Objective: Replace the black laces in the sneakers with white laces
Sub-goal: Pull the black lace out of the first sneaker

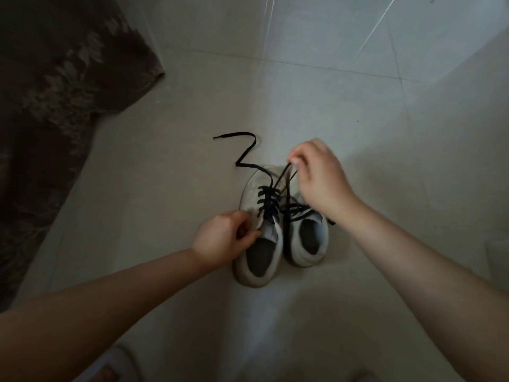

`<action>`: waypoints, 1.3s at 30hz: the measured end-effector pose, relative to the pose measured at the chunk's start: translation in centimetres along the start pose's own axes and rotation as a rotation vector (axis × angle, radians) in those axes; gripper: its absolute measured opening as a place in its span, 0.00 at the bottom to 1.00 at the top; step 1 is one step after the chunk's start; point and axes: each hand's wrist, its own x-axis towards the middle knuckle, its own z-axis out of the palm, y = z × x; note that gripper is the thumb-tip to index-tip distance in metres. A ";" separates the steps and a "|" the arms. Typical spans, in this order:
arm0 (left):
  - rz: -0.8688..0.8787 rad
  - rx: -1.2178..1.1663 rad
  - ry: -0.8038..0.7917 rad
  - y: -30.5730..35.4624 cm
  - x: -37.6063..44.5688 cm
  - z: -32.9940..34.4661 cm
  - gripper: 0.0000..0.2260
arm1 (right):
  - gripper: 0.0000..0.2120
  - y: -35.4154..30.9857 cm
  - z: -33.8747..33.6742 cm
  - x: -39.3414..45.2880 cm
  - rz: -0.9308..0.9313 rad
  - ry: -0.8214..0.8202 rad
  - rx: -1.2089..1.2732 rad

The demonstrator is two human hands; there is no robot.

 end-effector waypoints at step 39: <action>-0.007 0.058 -0.097 1.0 0.5 -1.2 0.11 | 0.06 -2.2 1.6 0.8 -0.351 -0.448 -0.318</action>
